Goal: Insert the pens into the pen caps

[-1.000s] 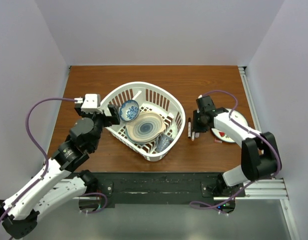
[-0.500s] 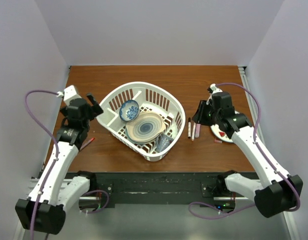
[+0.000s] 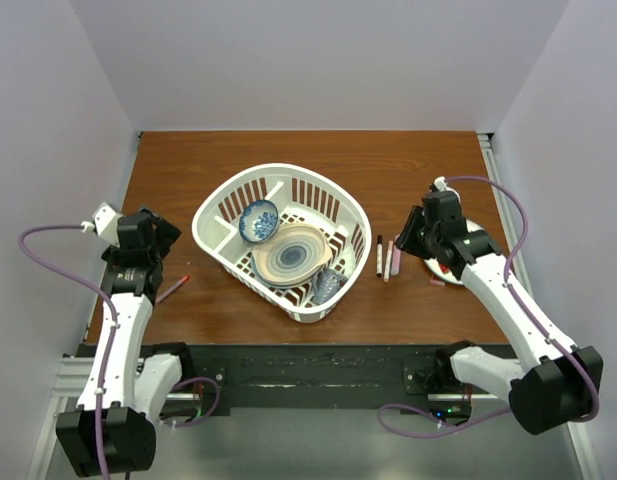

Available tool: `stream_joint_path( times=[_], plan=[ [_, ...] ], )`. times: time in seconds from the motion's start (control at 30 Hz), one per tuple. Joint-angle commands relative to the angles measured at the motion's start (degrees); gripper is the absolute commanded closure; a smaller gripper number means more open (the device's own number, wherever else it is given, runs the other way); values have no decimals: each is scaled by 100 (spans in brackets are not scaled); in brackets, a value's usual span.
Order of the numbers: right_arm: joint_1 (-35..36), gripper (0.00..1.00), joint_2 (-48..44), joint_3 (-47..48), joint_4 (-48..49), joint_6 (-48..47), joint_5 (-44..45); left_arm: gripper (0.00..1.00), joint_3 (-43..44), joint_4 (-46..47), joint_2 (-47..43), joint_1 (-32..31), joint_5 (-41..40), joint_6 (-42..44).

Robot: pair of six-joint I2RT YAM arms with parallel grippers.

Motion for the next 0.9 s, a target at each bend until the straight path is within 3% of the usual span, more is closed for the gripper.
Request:
stream_joint_path(
  times=[0.0,0.33,0.6,0.7,0.87],
  plan=[
    [-18,66,-75,-65,263,152,63,8,-178,-677,114,50,-719,-962],
    [-18,65,-497,-39,228,-42,-33,12,69,-2093,1511,77,-1168,-2219],
    [-9,65,-620,49,105,-148,-103,15,-186,-1901,1310,103,-623,-2256],
    [-18,65,-691,-38,192,-156,-200,17,-239,-1392,1153,94,-596,-1546],
    [-9,64,-709,-127,333,-147,-498,15,-187,-223,950,94,-657,581]
  ],
)
